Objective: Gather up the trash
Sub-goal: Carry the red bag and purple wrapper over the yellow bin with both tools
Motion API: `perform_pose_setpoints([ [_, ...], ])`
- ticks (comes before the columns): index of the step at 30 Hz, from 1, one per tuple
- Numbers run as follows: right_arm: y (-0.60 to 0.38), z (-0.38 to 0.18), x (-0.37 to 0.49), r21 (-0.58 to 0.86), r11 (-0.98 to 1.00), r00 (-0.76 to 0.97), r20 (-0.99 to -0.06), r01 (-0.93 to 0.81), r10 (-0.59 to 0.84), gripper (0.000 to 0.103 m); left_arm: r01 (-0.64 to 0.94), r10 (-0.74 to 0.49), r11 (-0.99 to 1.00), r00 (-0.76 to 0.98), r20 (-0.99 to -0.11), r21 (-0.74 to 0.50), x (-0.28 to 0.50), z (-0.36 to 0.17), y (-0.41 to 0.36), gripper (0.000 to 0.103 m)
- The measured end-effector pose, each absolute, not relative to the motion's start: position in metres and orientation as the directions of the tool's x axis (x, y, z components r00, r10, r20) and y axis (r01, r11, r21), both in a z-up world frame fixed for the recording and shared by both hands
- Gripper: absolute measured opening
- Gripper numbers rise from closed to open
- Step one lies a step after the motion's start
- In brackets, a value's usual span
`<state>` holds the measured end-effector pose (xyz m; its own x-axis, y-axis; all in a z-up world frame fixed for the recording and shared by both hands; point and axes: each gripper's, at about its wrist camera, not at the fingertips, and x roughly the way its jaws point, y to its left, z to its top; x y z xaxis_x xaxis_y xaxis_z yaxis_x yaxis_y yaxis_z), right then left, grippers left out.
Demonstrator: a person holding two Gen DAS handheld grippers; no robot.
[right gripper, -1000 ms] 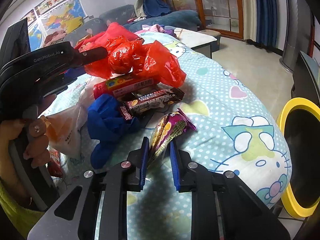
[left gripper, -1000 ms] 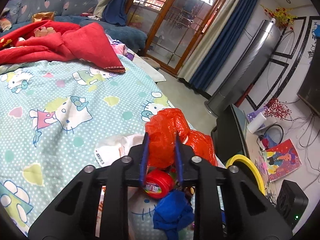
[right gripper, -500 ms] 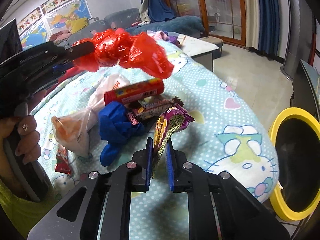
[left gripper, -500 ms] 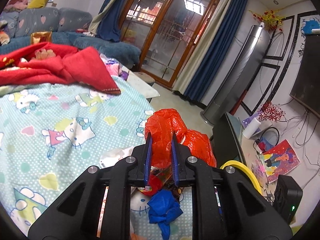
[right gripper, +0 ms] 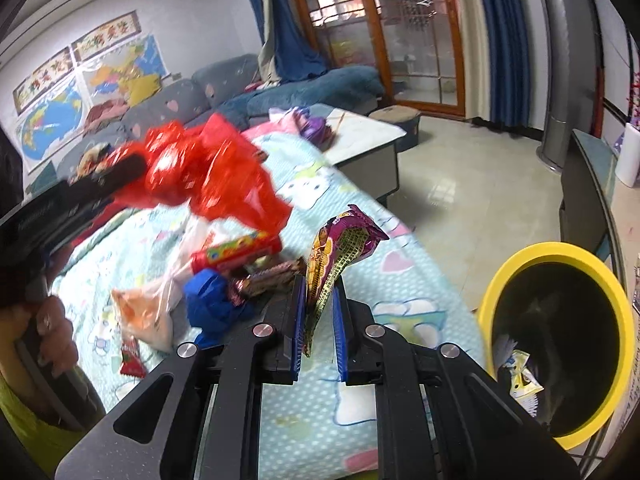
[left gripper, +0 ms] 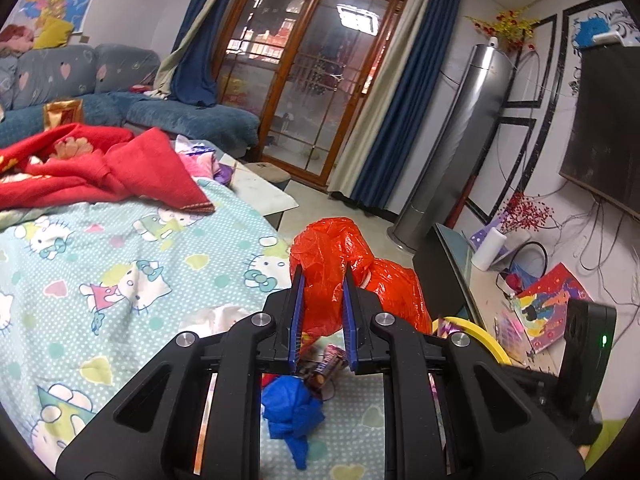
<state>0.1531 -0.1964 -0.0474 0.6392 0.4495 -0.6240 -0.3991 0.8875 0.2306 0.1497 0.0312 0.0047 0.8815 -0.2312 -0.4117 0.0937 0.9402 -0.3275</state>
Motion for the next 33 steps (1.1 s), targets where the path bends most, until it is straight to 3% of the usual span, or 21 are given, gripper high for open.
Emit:
perform_pose_setpoints([
  [33,-0.316,-0.028,0.162,0.308,0.934,0.760,-0.560,-0.179,0.330,0.013,0.311,-0.375,0.926,0.812,-0.446,-0.213,0.145,-0.002,-0.074,0.011],
])
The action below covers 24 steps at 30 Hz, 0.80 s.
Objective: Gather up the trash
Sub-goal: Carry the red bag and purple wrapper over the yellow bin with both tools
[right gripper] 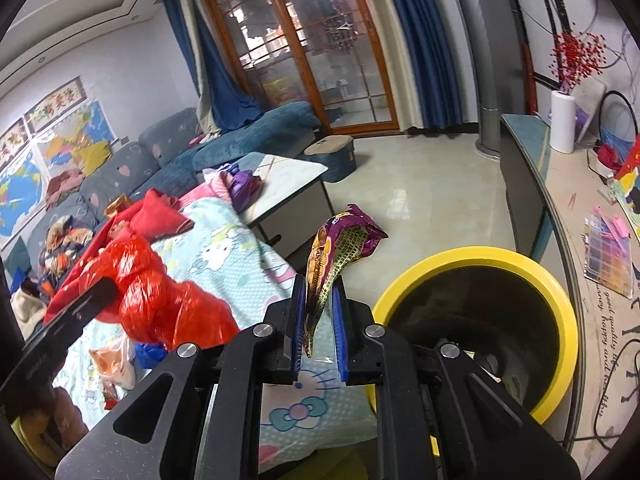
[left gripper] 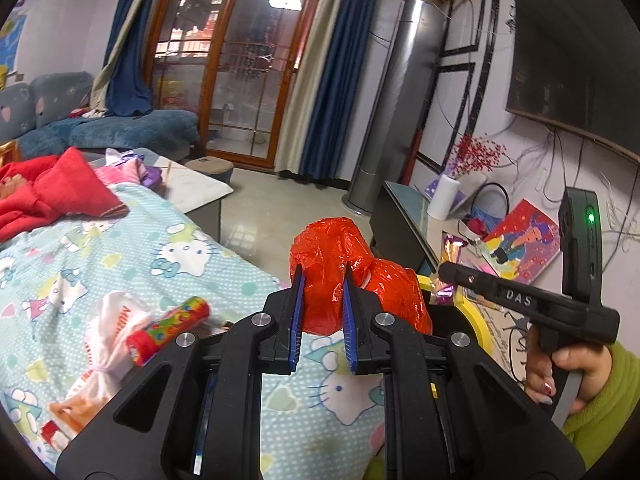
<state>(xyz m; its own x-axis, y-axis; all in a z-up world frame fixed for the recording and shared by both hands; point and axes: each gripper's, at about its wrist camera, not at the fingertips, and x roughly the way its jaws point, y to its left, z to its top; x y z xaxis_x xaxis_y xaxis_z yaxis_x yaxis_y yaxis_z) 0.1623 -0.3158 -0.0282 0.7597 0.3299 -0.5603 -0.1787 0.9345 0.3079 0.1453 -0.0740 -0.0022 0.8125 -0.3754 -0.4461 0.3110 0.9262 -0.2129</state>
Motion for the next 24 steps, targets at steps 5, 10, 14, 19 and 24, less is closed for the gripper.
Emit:
perform_pose_setpoints([
  [5,-0.330,-0.029,0.164,0.316,0.938,0.772,-0.558,-0.141,0.304,0.013,0.350,-0.396,0.918,0.796,-0.457,-0.186,0.147,-0.006,-0.095,0.011],
  [10,-0.349,-0.034,0.168,0.323,0.942,0.780,-0.564,-0.092,0.270,0.013,0.391,-0.420,0.906,0.776,-0.470,-0.164,0.148,-0.011,-0.119,0.011],
  [14,-0.364,-0.039,0.171,0.326,0.944,0.782,-0.576,-0.046,0.238,0.013,0.426,-0.439,0.893,0.759,-0.481,-0.143,0.150,-0.016,-0.138,0.011],
  [19,-0.386,-0.050,0.176,0.350,0.937,0.777,-0.595,0.018,0.207,0.013,0.461,-0.459,0.878,0.738,-0.495,-0.127,0.152,-0.022,-0.158,0.011],
  [24,-0.407,-0.062,0.178,0.364,0.929,0.771,-0.611,0.069,0.182,0.013,0.501,-0.479,0.859,0.712,-0.513,-0.106,0.155,-0.030,-0.180,0.011],
])
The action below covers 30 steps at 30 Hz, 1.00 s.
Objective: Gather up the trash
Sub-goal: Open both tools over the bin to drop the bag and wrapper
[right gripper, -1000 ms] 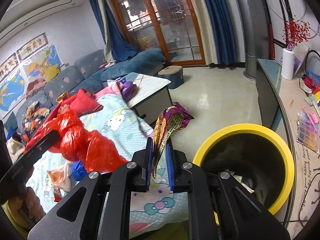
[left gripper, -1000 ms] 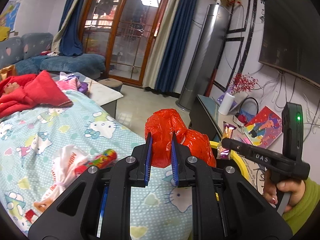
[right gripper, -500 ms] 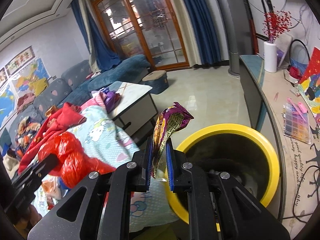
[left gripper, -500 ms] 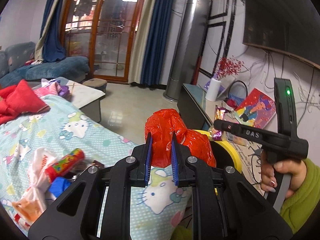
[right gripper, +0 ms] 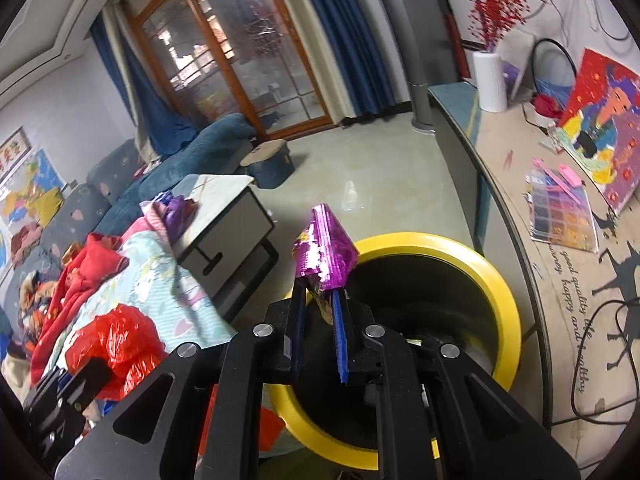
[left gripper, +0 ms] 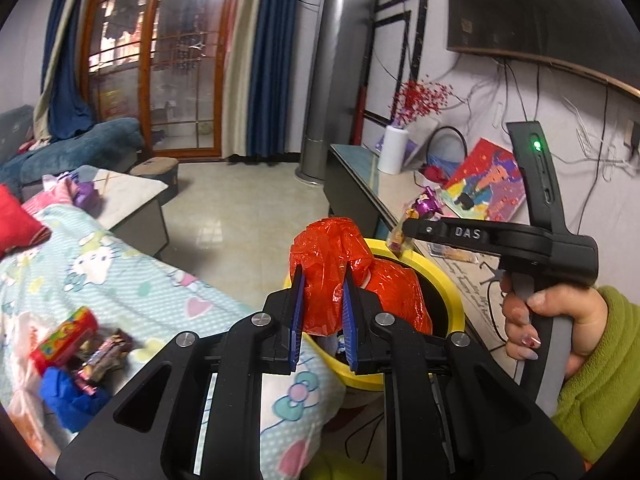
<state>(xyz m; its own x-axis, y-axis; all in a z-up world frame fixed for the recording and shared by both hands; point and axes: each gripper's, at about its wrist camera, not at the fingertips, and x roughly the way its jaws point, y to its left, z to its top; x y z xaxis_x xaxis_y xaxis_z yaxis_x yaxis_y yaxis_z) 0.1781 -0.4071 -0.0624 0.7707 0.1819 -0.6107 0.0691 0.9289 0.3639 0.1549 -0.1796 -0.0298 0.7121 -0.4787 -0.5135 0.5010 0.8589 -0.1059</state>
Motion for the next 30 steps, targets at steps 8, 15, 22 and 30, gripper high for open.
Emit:
perform_pose_setpoints([
  [8,-0.433,-0.084,0.185,0.384,0.912,0.753,-0.640,0.142,0.152,0.013,0.541,-0.489,0.837,0.682,-0.543,-0.074,0.161,-0.045,-0.205,0.011],
  [15,-0.449,-0.098,0.187,0.400,0.896,0.742,-0.656,0.190,0.136,0.013,0.561,-0.484,0.826,0.663,-0.570,-0.049,0.174,-0.059,-0.225,0.011],
  [22,-0.461,-0.108,0.189,0.424,0.879,0.731,-0.668,0.219,0.140,0.013,0.573,-0.478,0.818,0.631,-0.611,-0.049,0.190,-0.075,-0.246,0.012],
  [30,-0.466,-0.115,0.191,0.439,0.867,0.716,-0.681,0.236,0.150,0.026,0.566,-0.484,0.819,0.600,-0.637,-0.089,0.201,-0.087,-0.254,0.044],
])
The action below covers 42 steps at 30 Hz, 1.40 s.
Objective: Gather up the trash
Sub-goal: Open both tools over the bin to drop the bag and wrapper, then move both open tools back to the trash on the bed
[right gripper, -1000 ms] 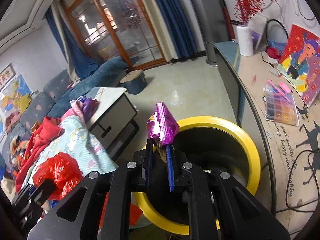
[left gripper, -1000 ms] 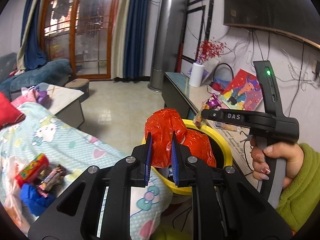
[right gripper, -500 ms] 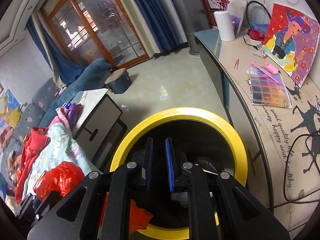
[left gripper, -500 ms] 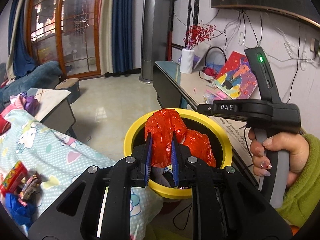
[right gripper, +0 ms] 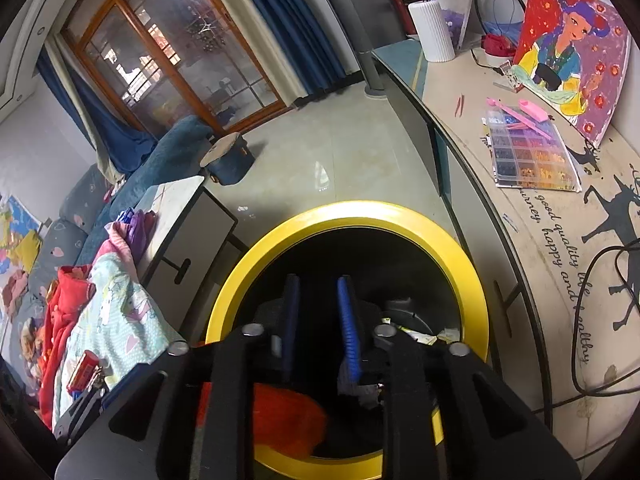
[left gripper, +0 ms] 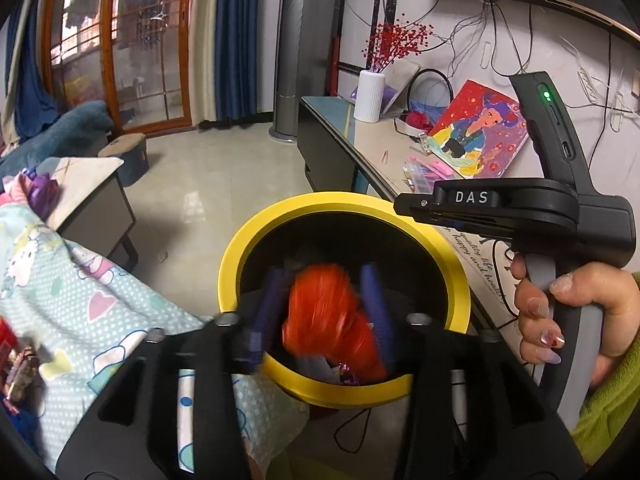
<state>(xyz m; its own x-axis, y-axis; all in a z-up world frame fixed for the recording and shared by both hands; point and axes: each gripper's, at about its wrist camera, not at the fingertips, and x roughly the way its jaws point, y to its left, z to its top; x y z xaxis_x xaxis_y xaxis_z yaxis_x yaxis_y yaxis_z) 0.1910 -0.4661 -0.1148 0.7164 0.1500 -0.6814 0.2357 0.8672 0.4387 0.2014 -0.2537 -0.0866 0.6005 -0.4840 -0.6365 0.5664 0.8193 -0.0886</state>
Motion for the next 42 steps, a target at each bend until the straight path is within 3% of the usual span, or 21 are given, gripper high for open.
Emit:
perform_pose_setpoints([
  [2,-0.465,-0.116,0.191,0.440,0.867,0.714,-0.683,0.234,0.154,0.030,0.559,-0.482,0.824,0.602,-0.636,-0.095,0.202,-0.087,-0.251,0.047],
  [9,-0.459,-0.112,0.191,0.428,0.875,0.719,-0.680,0.227,0.146,0.050,0.513,-0.468,0.849,0.619,-0.631,-0.128,0.203,-0.083,-0.233,0.086],
  [11,-0.458,-0.110,0.191,0.425,0.876,0.722,-0.677,0.226,0.142,0.055,0.500,-0.467,0.855,0.625,-0.626,-0.138,0.202,-0.080,-0.229,0.092],
  [15,-0.457,-0.108,0.190,0.422,0.877,0.728,-0.673,0.229,0.134,0.061,0.471,-0.456,0.869,0.645,-0.613,-0.151,0.200,-0.073,-0.219,0.092],
  [35,-0.420,-0.084,0.183,0.343,0.928,0.752,-0.648,0.147,0.121,0.062,0.351,-0.391,0.919,0.751,-0.533,-0.179,0.179,-0.041,-0.161,0.092],
  [36,-0.418,-0.082,0.182,0.340,0.930,0.753,-0.647,0.141,0.122,0.069,0.344,-0.387,0.921,0.755,-0.530,-0.182,0.178,-0.040,-0.158,0.092],
  [38,-0.411,-0.078,0.179,0.332,0.935,0.761,-0.637,0.128,0.122,0.074,0.331,-0.380,0.925,0.762,-0.524,-0.188,0.177,-0.038,-0.150,0.092],
  [42,-0.397,-0.069,0.175,0.306,0.948,0.770,-0.625,0.089,0.129,0.074,0.302,-0.359,0.933,0.779,-0.514,-0.193,0.174,-0.035,-0.138,0.092],
])
